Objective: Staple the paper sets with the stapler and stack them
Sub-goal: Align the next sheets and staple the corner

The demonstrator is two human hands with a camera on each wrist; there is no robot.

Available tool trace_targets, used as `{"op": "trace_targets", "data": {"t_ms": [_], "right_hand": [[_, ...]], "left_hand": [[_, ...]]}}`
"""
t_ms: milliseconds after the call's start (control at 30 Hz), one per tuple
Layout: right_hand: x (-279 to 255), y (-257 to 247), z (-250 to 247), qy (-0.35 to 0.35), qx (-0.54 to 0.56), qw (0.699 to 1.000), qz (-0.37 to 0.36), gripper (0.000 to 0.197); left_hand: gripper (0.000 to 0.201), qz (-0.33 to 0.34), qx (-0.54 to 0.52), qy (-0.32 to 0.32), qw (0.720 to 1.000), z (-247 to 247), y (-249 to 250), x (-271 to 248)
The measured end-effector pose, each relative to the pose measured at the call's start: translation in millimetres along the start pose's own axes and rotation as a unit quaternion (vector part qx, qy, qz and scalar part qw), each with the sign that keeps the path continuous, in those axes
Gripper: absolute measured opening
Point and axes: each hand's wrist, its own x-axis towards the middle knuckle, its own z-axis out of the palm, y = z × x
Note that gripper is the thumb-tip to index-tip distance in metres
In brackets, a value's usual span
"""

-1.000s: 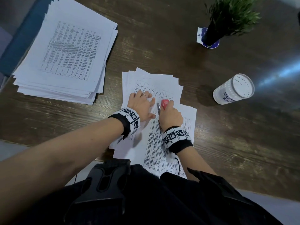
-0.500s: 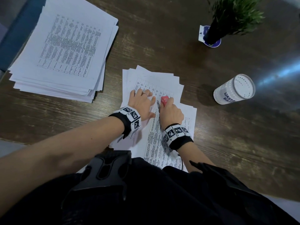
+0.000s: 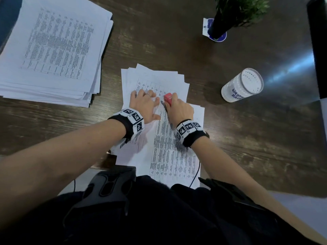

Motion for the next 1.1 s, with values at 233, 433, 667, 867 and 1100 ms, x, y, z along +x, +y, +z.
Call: {"op": "trace_targets", "data": {"t_ms": [233, 433, 667, 867, 1100], "right_hand": [[4.1, -17.5, -0.2, -0.010, 0.065, 0.994, 0.083, 0.038], [22.2, -28.5, -4.8, -0.004, 0.079, 0.992, 0.098, 0.036], [28.1, -26.3, -12.6, -0.009, 0.094, 0.993, 0.073, 0.041], [1.8, -7.9, -26.4, 0.052, 0.194, 0.978, 0.056, 0.043], [-27.8, 16.2, -42.2, 0.102, 0.211, 0.972, 0.031, 0.044]], "left_hand": [[0.071, 0.002, -0.005, 0.009, 1.000, 1.0, 0.8, -0.7], [0.070, -0.011, -0.025, 0.026, 0.999, 6.0, 1.3, -1.7], [0.071, -0.016, -0.056, -0.003, 0.998, 4.0, -1.0, -0.3], [0.042, -0.044, -0.122, 0.026, 0.991, -15.7, 0.3, 0.5], [0.038, -0.095, -0.440, 0.031, 0.892, -40.6, 35.8, 11.2]]}}
